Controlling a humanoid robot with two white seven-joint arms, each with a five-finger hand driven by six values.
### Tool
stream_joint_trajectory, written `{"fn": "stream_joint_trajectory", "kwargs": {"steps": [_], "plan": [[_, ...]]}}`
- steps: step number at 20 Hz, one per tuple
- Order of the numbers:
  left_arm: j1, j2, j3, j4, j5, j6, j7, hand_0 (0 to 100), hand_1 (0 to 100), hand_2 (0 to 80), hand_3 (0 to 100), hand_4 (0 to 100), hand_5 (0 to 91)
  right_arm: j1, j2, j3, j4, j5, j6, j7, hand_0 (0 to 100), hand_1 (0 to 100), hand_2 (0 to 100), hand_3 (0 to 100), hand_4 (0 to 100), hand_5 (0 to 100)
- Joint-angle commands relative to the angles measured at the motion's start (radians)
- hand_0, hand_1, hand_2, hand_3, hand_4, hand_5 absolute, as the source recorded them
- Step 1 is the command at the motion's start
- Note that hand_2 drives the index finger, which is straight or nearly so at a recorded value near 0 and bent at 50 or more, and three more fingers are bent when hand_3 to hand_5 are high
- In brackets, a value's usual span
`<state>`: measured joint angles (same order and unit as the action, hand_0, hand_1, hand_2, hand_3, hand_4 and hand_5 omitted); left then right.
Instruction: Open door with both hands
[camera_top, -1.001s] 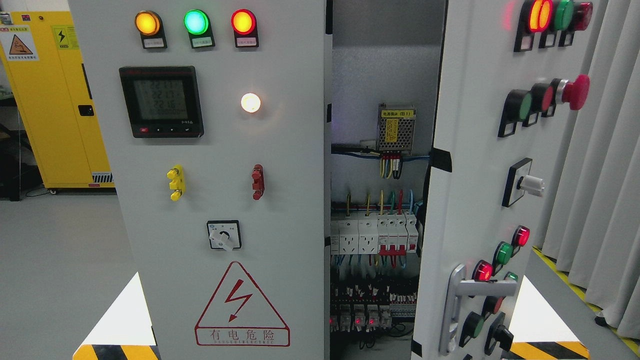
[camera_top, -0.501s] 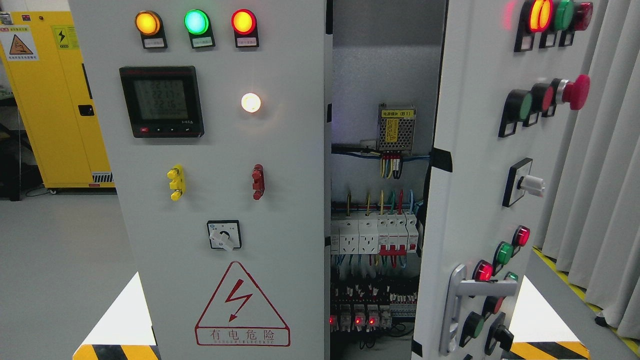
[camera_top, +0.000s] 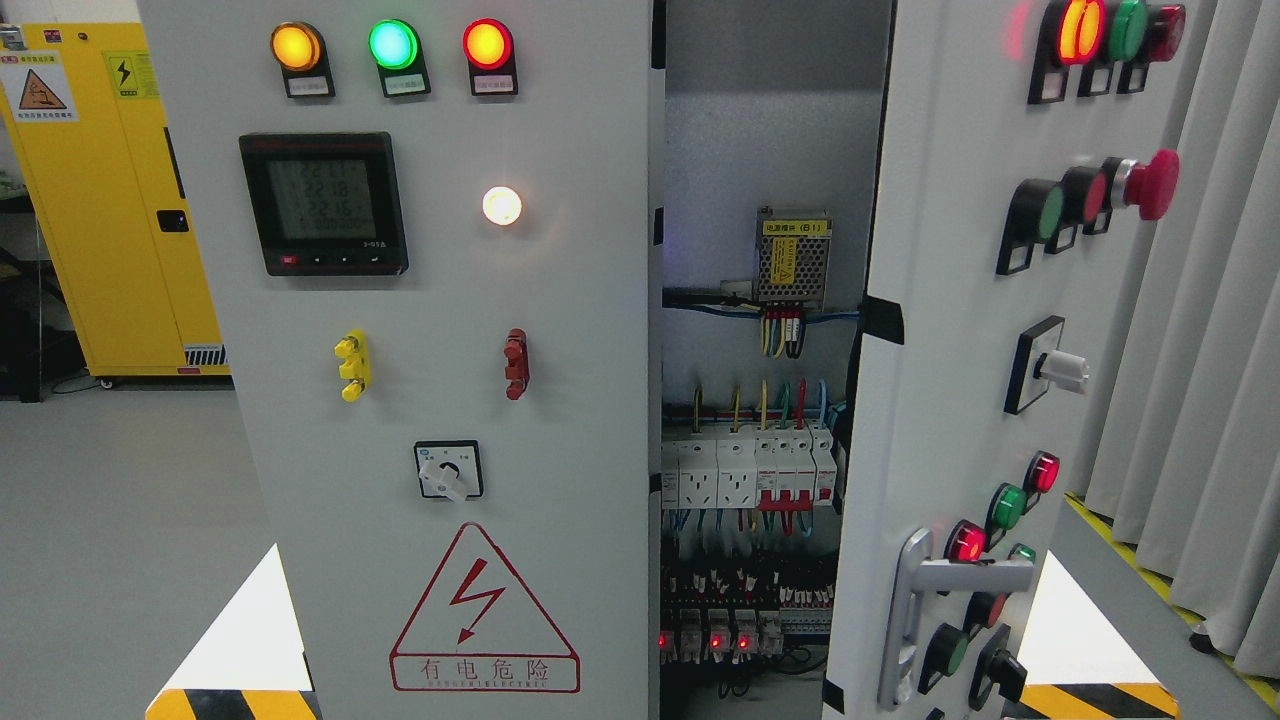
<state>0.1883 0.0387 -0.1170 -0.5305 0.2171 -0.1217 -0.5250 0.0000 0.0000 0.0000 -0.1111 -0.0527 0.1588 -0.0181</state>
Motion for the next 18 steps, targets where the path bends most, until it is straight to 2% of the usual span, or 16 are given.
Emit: {"fn": "stream_joint_trajectory", "kwargs": {"steps": [1, 3, 6, 8, 11, 12, 15, 17, 18], "plan": [[0.072, 0.131, -0.007, -0.611, 0.008, -0.004, -0.116, 12, 56, 0.0, 0, 0, 0.0, 0.000, -0.009, 0.032, -0.001, 0.002, 0.007, 0.000, 0, 50, 4, 0, 0, 0], [0.088, 0.191, -0.007, -0.805, 0.043, -0.004, -0.116, 12, 56, 0.0, 0, 0, 0.0, 0.000, -0.009, 0.040, 0.001, 0.002, 0.007, -0.002, 0, 50, 4, 0, 0, 0], [0.089, 0.294, -0.013, -1.035, 0.149, -0.003, -0.116, 12, 56, 0.0, 0, 0, 0.0, 0.000, -0.008, 0.041, 0.001, 0.004, 0.008, 0.000, 0, 50, 4, 0, 0, 0], [0.085, 0.367, -0.026, -1.140, 0.206, -0.004, -0.141, 12, 56, 0.0, 0, 0, 0.0, 0.000, -0.009, 0.041, 0.001, 0.004, 0.008, 0.000, 0, 50, 4, 0, 0, 0], [0.063, 0.453, -0.047, -1.203, 0.345, -0.004, -0.236, 12, 56, 0.0, 0, 0, 0.0, 0.000, -0.009, 0.061, 0.002, 0.004, 0.008, 0.000, 0, 50, 4, 0, 0, 0], [0.047, 0.473, -0.061, -1.214, 0.387, -0.004, -0.253, 12, 56, 0.0, 0, 0, 0.0, -0.002, -0.009, 0.077, 0.001, 0.004, 0.008, 0.000, 0, 50, 4, 0, 0, 0], [-0.015, 0.558, -0.114, -1.256, 0.424, -0.004, -0.254, 12, 56, 0.0, 0, 0, 0.0, -0.003, -0.008, 0.094, 0.002, 0.004, 0.008, 0.000, 0, 50, 4, 0, 0, 0], [-0.058, 0.605, -0.148, -1.273, 0.478, -0.004, -0.263, 12, 56, 0.0, 0, 0, 0.0, -0.003, -0.008, 0.095, 0.002, 0.004, 0.007, 0.000, 0, 50, 4, 0, 0, 0], [-0.084, 0.624, -0.167, -1.280, 0.505, -0.004, -0.285, 12, 56, 0.0, 0, 0, 0.0, -0.002, -0.009, 0.094, 0.002, 0.002, 0.004, 0.000, 0, 50, 4, 0, 0, 0]]}}
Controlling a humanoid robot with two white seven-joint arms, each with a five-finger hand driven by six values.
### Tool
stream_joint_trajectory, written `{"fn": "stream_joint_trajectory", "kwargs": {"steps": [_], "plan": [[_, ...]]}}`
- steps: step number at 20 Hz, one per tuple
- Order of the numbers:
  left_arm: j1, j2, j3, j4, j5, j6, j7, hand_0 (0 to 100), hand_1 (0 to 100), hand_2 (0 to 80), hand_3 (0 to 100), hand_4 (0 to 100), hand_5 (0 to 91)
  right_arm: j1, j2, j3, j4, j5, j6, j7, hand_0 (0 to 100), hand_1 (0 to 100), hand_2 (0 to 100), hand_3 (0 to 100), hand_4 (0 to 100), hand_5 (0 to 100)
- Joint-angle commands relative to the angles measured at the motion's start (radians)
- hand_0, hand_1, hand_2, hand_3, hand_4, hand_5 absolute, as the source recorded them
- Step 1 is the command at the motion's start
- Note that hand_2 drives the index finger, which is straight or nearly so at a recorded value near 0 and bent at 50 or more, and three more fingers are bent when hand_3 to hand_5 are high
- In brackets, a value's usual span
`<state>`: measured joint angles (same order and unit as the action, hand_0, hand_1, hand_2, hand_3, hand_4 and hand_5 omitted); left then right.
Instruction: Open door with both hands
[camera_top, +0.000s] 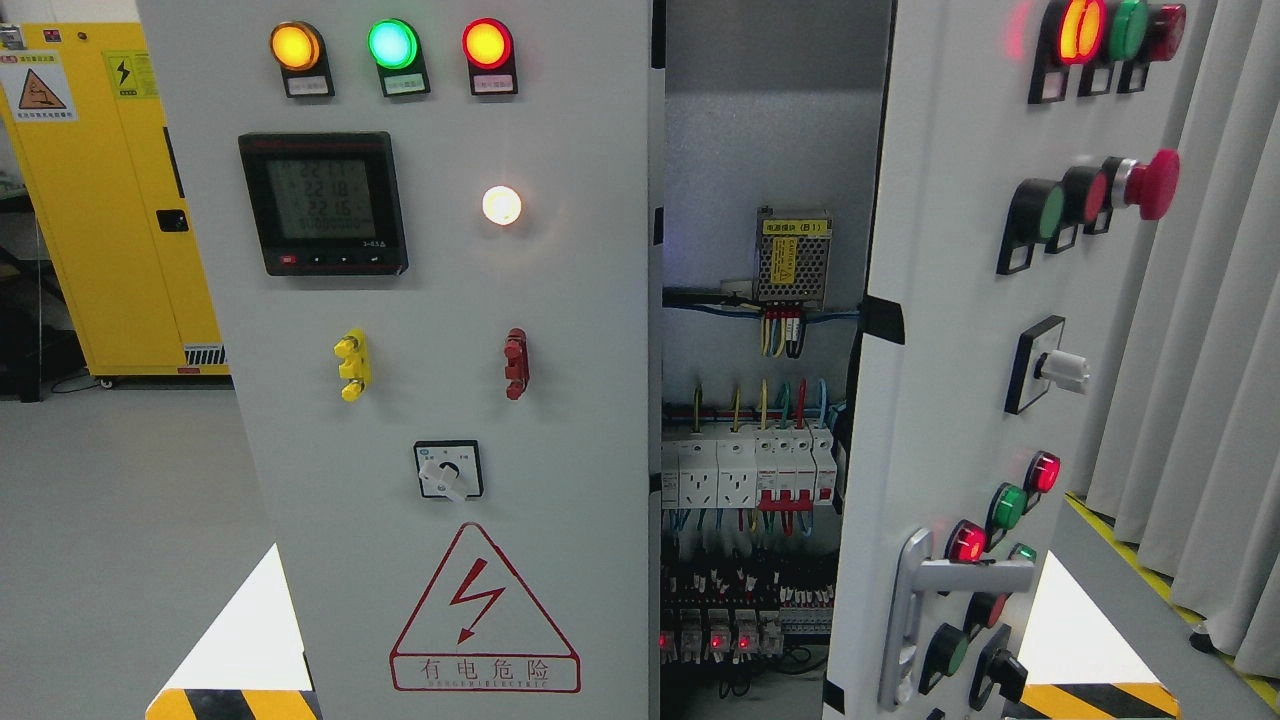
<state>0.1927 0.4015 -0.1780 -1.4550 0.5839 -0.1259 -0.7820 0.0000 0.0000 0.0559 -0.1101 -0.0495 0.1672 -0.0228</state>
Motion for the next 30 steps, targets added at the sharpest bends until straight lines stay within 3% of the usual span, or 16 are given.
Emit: {"fn": "stream_joint_trajectory", "kwargs": {"steps": [1, 7, 10, 14, 16, 25, 30], "plan": [[-0.113, 0.272, -0.116, -0.358, 0.154, 0.002, -0.051, 12, 56, 0.0, 0, 0, 0.0, -0.002, -0.009, 0.036, 0.003, -0.001, -0.006, 0.004, 0, 50, 4, 0, 0, 0], [-0.330, 0.301, -0.172, -0.367, 0.165, 0.043, -0.066, 12, 56, 0.0, 0, 0, 0.0, -0.002, -0.012, 0.027, 0.004, -0.003, -0.003, 0.004, 0, 50, 4, 0, 0, 0], [-0.488, 0.301, -0.209, -0.366, 0.258, 0.107, -0.066, 12, 56, 0.0, 0, 0, 0.0, -0.002, -0.014, 0.027, 0.001, -0.003, -0.005, 0.004, 0, 50, 4, 0, 0, 0], [-0.685, 0.245, -0.219, -0.361, 0.411, 0.346, -0.065, 12, 56, 0.0, 0, 0, 0.0, -0.002, -0.017, 0.027, 0.001, -0.003, -0.005, 0.004, 0, 50, 4, 0, 0, 0], [-0.772, 0.202, -0.219, -0.354, 0.441, 0.428, -0.065, 12, 56, 0.0, 0, 0, 0.0, -0.002, -0.017, 0.027, 0.001, -0.003, -0.005, 0.004, 0, 50, 4, 0, 0, 0], [-1.035, 0.045, -0.250, -0.211, 0.448, 0.603, -0.062, 12, 56, 0.0, 0, 0, 0.0, -0.002, -0.017, 0.027, 0.003, -0.004, -0.005, 0.004, 0, 50, 4, 0, 0, 0], [-1.124, -0.052, -0.252, -0.153, 0.436, 0.675, -0.052, 12, 56, 0.0, 0, 0, 0.0, -0.002, -0.018, 0.027, 0.004, -0.004, -0.008, 0.004, 0, 50, 4, 0, 0, 0]]}}
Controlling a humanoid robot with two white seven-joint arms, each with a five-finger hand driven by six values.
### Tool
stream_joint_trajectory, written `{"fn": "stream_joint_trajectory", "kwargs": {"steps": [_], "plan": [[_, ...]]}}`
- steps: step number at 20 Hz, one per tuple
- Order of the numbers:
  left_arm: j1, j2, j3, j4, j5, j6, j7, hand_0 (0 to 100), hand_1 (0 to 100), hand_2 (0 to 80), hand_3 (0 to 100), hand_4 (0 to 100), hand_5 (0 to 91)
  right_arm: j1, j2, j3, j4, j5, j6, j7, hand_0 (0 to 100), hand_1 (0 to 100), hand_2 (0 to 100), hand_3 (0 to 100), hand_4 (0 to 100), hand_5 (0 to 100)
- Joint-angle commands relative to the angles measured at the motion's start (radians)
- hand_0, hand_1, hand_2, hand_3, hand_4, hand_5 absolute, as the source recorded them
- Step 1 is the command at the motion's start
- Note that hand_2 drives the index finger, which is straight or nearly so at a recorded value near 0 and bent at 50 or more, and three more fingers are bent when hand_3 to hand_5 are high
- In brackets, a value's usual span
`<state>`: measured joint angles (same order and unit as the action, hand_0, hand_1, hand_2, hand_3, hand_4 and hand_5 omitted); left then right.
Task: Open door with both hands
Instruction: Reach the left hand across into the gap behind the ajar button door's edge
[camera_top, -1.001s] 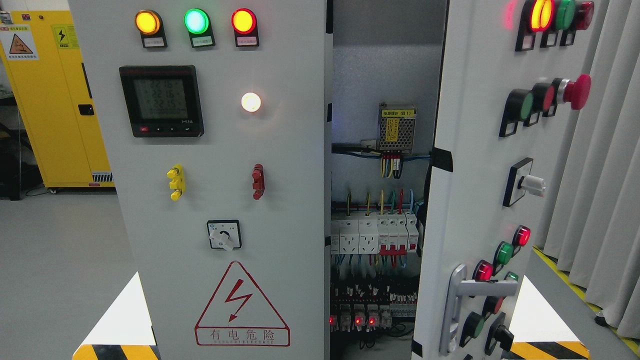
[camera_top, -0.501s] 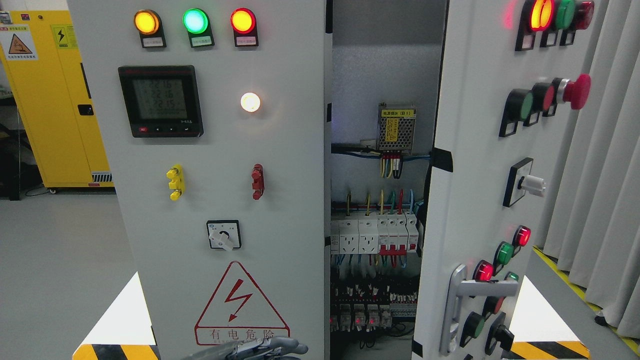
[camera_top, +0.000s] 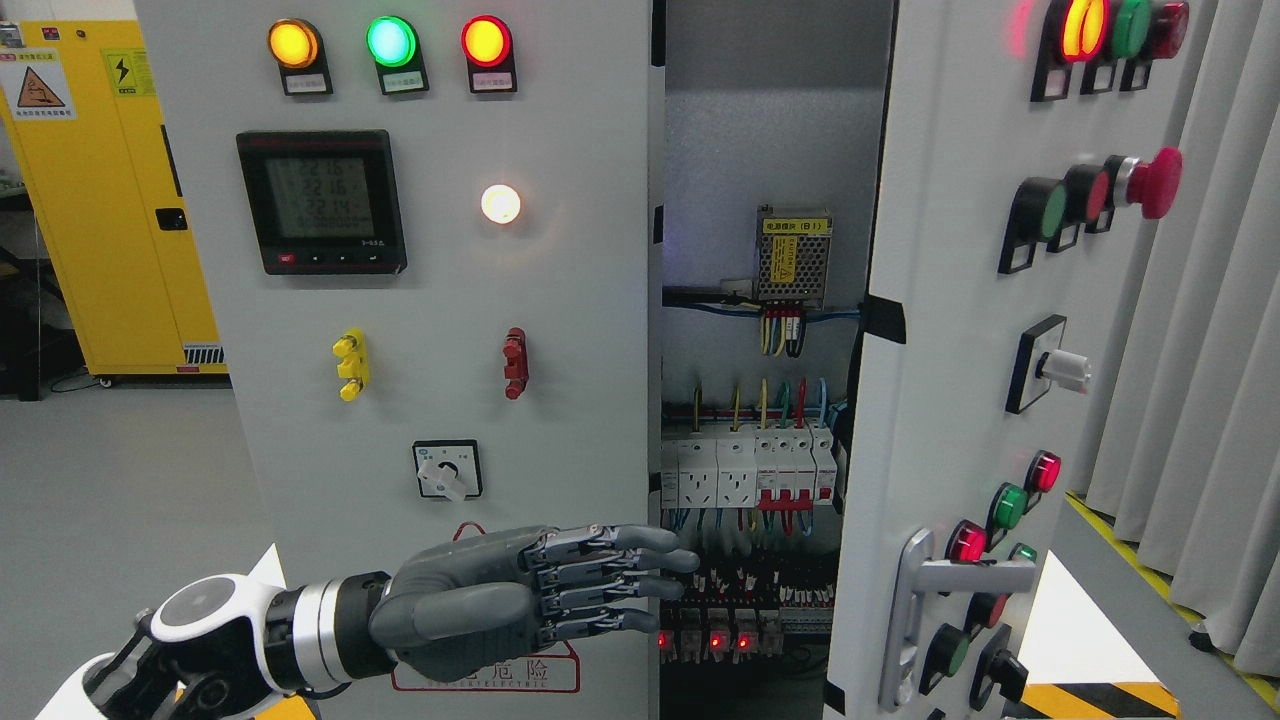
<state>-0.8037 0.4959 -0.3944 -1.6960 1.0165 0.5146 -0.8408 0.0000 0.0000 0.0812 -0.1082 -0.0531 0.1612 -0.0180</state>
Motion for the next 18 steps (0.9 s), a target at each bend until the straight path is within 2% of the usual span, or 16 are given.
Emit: {"fn": "stream_joint_trajectory", "kwargs": {"steps": [1, 4, 7, 10, 13, 18], "plan": [[-0.144, -0.164, -0.035, 0.102, 0.002, 0.048, 0.006, 12, 56, 0.0, 0, 0, 0.0, -0.002, -0.017, 0.002, 0.002, -0.001, -0.002, 0.000, 0, 50, 4, 0, 0, 0], [-0.204, -0.239, -0.035, 0.163, -0.025, 0.082, 0.011, 12, 56, 0.0, 0, 0, 0.0, -0.002, -0.017, 0.002, 0.002, -0.001, -0.002, 0.000, 0, 50, 4, 0, 0, 0], [-0.265, -0.315, -0.034, 0.239, -0.084, 0.084, 0.016, 12, 56, 0.0, 0, 0, 0.0, -0.003, -0.017, 0.002, 0.002, -0.002, -0.002, 0.000, 0, 50, 4, 0, 0, 0], [-0.299, -0.379, -0.035, 0.260, -0.099, 0.104, 0.016, 12, 56, 0.0, 0, 0, 0.0, -0.003, -0.017, 0.000, 0.002, -0.002, -0.002, 0.000, 0, 50, 4, 0, 0, 0], [-0.310, -0.433, -0.032, 0.295, -0.145, 0.104, 0.016, 12, 56, 0.0, 0, 0, 0.0, -0.002, -0.017, 0.000, 0.004, -0.002, -0.002, 0.000, 0, 50, 4, 0, 0, 0], [-0.356, -0.497, -0.032, 0.355, -0.153, 0.104, 0.016, 12, 56, 0.0, 0, 0, 0.0, -0.003, -0.017, 0.000, 0.002, -0.004, -0.003, 0.000, 0, 50, 4, 0, 0, 0]]}}
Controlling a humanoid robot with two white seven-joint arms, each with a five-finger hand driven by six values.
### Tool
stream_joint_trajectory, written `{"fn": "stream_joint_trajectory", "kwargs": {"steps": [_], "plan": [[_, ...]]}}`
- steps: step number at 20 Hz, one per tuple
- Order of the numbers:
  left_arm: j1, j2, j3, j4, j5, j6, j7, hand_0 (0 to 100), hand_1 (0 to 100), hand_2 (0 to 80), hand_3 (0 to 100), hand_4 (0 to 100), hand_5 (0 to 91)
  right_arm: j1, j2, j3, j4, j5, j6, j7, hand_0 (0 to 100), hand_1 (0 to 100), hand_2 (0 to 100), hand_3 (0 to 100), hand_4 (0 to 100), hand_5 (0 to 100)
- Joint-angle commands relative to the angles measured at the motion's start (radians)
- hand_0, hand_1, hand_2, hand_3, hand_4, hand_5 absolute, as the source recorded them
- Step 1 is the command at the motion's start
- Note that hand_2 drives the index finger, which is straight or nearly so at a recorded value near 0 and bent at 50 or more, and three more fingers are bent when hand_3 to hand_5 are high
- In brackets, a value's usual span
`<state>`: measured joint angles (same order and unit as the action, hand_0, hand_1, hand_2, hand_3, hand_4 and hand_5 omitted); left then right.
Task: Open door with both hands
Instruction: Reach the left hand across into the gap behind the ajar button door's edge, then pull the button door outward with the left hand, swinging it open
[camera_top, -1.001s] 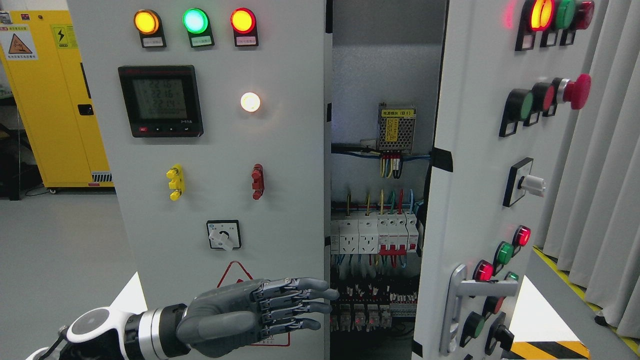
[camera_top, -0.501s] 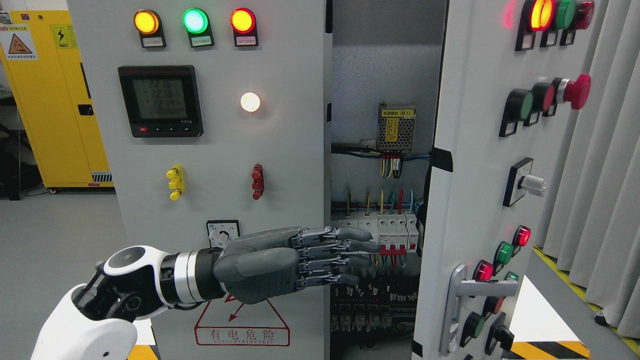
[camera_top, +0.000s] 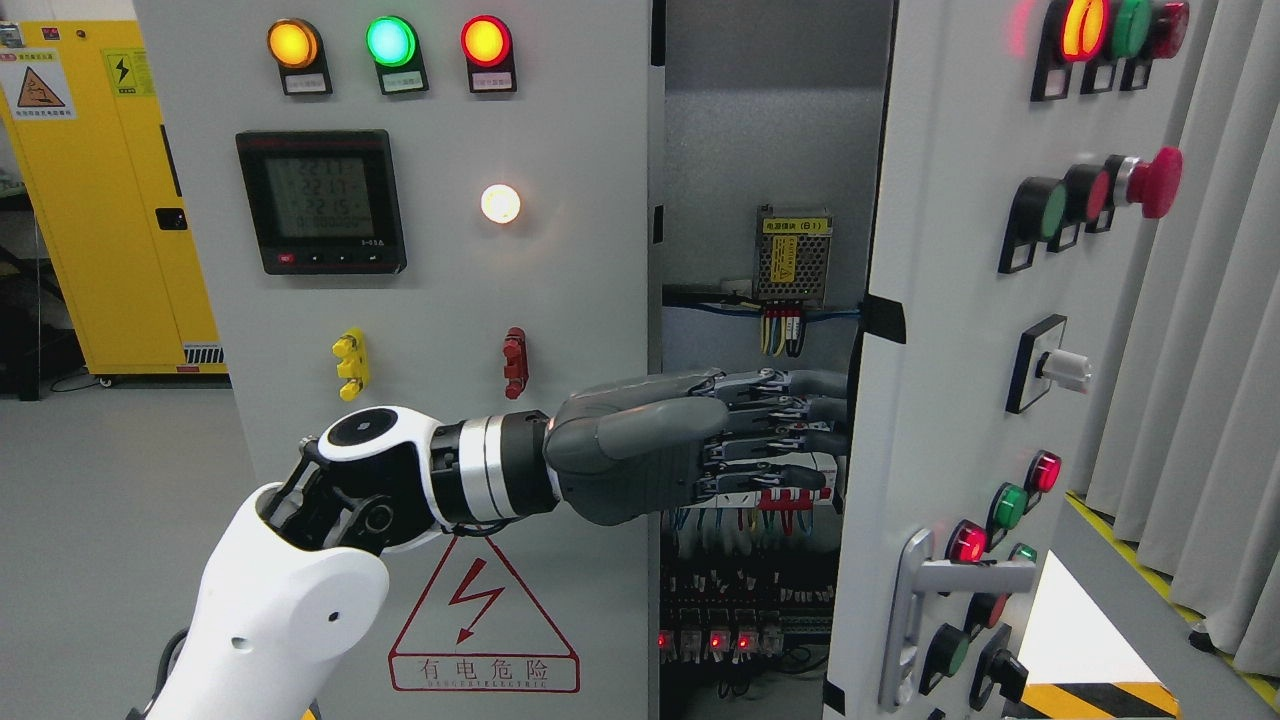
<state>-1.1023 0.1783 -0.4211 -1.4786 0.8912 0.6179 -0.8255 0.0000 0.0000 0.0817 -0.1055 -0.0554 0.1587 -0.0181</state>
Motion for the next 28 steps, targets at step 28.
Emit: {"fn": "stream_joint_trajectory", "kwargs": {"steps": [28], "plan": [[-0.051, -0.341, -0.018, -0.011, -0.048, 0.065, 0.098, 12, 56, 0.0, 0, 0, 0.0, -0.002, -0.017, 0.000, -0.005, -0.001, -0.002, 0.000, 0, 50, 4, 0, 0, 0]]}}
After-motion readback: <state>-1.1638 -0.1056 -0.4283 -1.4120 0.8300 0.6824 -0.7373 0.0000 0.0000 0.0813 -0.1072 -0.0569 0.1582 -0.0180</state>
